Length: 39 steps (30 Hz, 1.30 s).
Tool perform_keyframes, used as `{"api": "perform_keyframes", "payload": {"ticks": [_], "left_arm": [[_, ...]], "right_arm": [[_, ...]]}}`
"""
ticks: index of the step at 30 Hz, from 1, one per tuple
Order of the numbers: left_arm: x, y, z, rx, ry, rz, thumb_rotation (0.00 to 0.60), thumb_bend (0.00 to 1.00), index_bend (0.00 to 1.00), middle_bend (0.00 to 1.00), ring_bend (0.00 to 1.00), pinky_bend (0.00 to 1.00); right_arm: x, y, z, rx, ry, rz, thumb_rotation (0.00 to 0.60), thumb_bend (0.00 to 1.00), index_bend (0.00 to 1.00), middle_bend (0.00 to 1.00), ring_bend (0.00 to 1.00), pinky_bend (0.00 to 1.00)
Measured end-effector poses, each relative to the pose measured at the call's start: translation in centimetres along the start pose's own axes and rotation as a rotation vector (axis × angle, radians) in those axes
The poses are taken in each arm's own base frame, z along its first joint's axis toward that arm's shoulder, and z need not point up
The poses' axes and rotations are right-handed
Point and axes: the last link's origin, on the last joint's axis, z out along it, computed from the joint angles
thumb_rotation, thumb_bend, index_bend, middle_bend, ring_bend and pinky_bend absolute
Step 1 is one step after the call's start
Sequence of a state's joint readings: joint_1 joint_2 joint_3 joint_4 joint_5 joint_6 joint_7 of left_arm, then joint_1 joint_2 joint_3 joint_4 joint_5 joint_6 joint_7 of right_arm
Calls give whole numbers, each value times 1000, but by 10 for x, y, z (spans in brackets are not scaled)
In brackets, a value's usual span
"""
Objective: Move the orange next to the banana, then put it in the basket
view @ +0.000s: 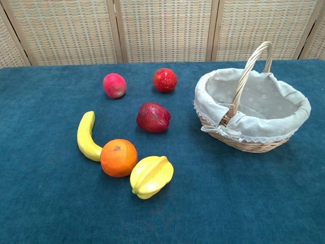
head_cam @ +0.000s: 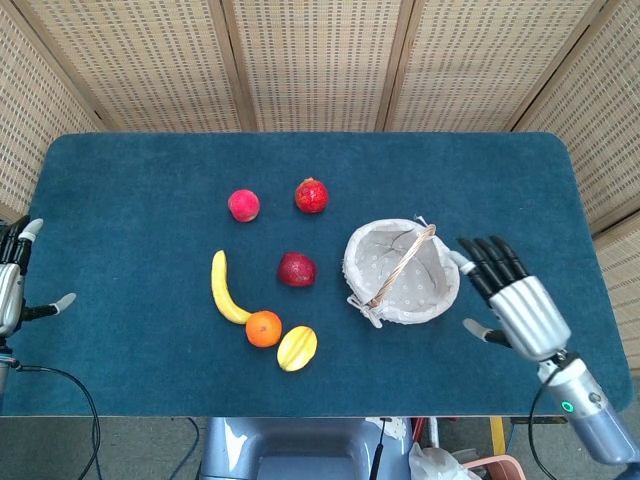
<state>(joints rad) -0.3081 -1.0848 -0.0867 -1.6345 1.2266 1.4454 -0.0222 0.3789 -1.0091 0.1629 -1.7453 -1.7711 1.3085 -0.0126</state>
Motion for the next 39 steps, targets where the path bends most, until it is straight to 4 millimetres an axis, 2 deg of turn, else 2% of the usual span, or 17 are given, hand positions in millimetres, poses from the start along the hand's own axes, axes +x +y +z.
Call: {"api": "perform_keyframes", "payload": {"ticks": [2,8,12,15,18,24,30,39], "left_arm": [[4,-3,1,5,7,8,600,0,0,0,0,0],[13,-10,0,29,28,9,600,0,0,0,0,0],[16,-10,-1,39,29,5,600,0,0,0,0,0],[17,-11,0,48,27,5,600,0,0,0,0,0],[17,-12,1,52,23,4,600,0,0,0,0,0],[15,-14,4,61,11,4,600,0,0,0,0,0],[14,-15,6,64,-1,-4,600,0,0,0,0,0],[13,-15,7,60,-12,-10,600,0,0,0,0,0]], "right_arm": [[-2,-9,20,62,-57,7,600,0,49,8,0,15],[-9,-54,94,270,-236,-37,600,0,63,30,0,18],[-22,-99,145,402,-343,-97,600,11,76,41,0,24],[-34,-135,174,470,-383,-96,600,18,77,46,0,29],[-47,-161,196,500,-411,-83,600,34,77,56,0,45],[-68,-185,228,489,-440,-84,600,42,87,85,13,70],[-100,-186,250,401,-508,-75,600,45,121,141,78,147],[-129,-223,246,377,-637,-27,600,46,122,146,81,148]]}}
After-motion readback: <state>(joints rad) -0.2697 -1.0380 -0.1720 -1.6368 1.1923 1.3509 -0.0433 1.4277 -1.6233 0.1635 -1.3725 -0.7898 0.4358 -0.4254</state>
